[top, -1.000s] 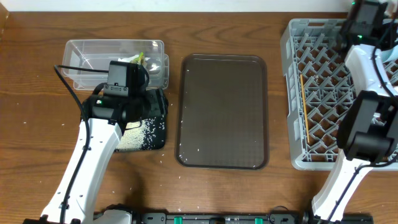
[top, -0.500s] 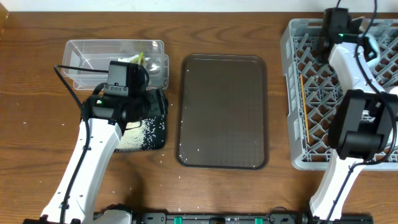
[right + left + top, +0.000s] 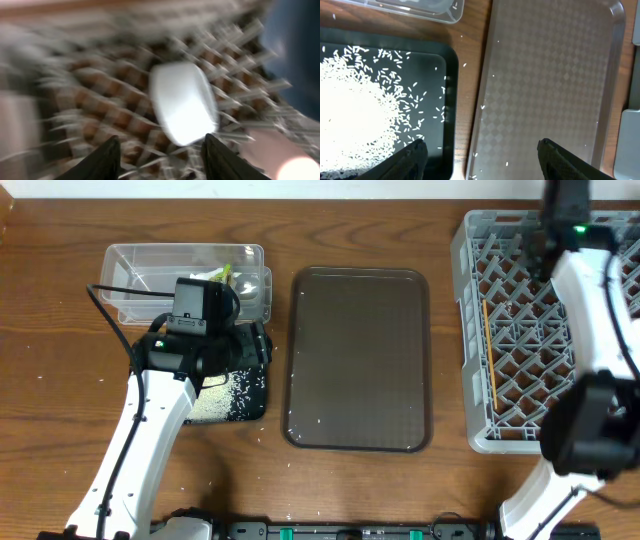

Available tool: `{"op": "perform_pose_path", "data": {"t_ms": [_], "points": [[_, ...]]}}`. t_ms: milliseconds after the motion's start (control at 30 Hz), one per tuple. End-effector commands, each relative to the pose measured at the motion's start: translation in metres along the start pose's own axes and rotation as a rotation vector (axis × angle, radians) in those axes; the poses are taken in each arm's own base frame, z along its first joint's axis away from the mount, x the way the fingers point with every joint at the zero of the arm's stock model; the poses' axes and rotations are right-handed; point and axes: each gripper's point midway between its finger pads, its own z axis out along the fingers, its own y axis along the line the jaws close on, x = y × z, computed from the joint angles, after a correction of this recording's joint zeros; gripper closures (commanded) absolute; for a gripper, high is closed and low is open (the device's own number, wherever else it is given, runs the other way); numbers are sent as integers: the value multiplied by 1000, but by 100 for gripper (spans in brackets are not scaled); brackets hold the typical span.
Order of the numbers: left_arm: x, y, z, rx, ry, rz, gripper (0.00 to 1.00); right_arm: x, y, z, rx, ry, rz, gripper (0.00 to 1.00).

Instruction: Sort waste into correct bins and load items into the dishwasher rack

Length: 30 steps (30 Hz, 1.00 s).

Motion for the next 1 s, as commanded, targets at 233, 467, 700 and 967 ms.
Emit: {"op": "perform_pose_path", "data": {"t_ms": [233,467,700,967], "points": [[-10,22,-3,-132,-50,60,15,48,83,-54,-578,196,-81,7],[47,49,-13,-233,183,13,13,84,48,-64,-467,364,-15,1],[62,52,-38,-228,116,45,13,89,28,-95,-404,275,-25,1],[61,46,-90,-146,-276,183,12,113,12,-144,-420,-86,3,1]]}}
